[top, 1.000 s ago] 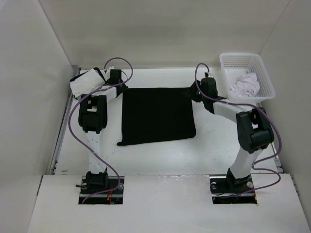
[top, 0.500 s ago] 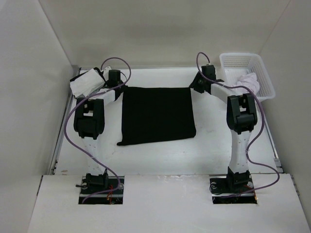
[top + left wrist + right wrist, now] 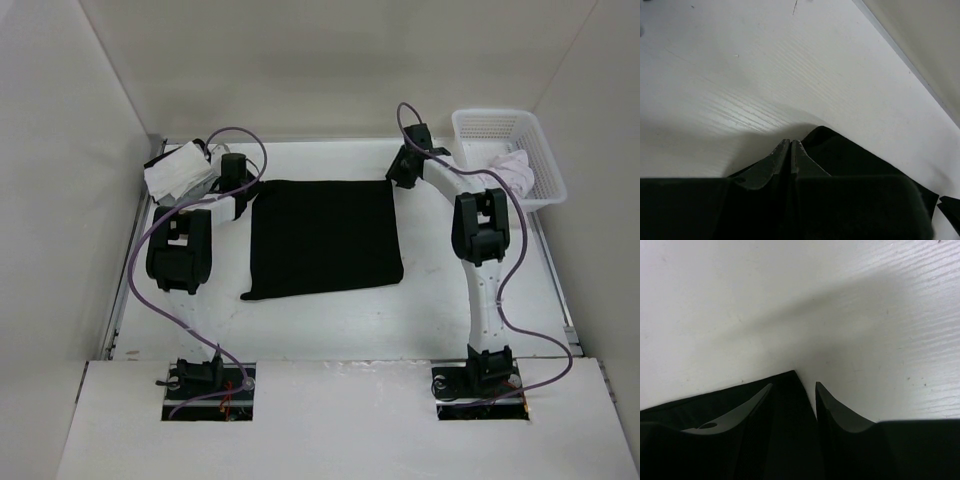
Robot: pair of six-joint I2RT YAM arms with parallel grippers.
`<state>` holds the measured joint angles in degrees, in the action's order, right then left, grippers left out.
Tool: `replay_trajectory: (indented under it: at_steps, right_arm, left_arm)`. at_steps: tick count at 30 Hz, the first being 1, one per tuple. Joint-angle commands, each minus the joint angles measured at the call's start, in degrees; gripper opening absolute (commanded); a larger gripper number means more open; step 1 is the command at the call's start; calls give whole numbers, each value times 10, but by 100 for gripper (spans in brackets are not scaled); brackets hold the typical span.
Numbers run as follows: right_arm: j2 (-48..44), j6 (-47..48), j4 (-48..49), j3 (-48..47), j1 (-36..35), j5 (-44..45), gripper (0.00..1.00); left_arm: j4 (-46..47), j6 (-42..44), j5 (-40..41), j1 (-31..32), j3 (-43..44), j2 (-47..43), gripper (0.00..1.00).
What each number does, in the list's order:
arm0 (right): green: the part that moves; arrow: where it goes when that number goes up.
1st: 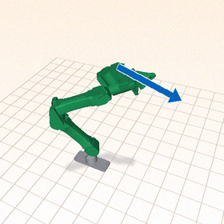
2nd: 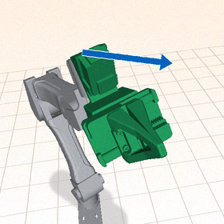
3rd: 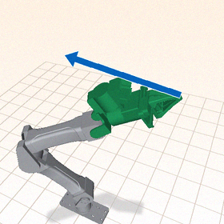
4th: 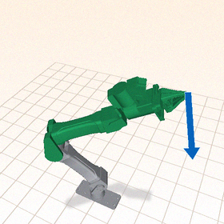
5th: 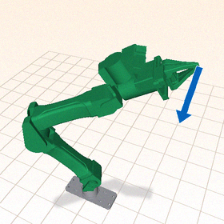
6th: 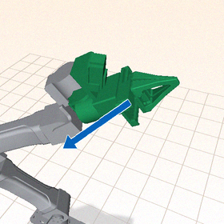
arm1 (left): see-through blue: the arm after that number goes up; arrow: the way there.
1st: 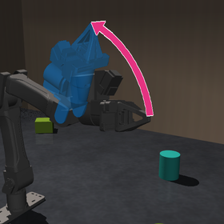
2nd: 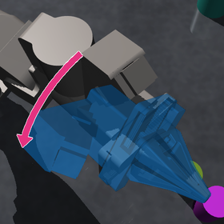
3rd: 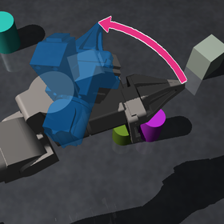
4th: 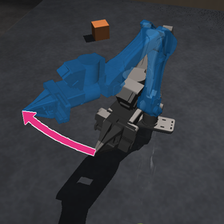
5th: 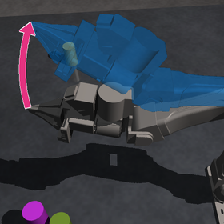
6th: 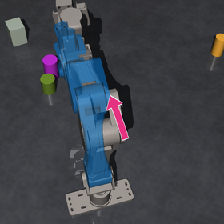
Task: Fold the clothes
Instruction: Fold the tank top
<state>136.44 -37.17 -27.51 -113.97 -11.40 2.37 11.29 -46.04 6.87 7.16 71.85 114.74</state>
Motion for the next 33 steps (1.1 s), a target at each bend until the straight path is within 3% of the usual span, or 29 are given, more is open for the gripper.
replay_trajectory:
  at_steps: [1,9,21,28,33]
  right_arm:
    - [18,-21,-53,-53,-8,32,42]
    - [48,-24,-106,-114,-12,33,35]
    - [89,-14,-175,-196,-17,4,37]
    - [160,-4,-268,-335,-17,-10,26]
    - [163,-4,-270,-340,-15,-17,16]
  left_arm:
    - [58,-23,-25,-3,-10,-28,3]
    - [85,-36,-47,-6,-21,-30,3]
    - [116,-59,-70,-25,-44,-27,3]
    - [146,-80,-83,-32,-54,-22,4]
    - [159,-87,-93,-33,-57,-14,4]
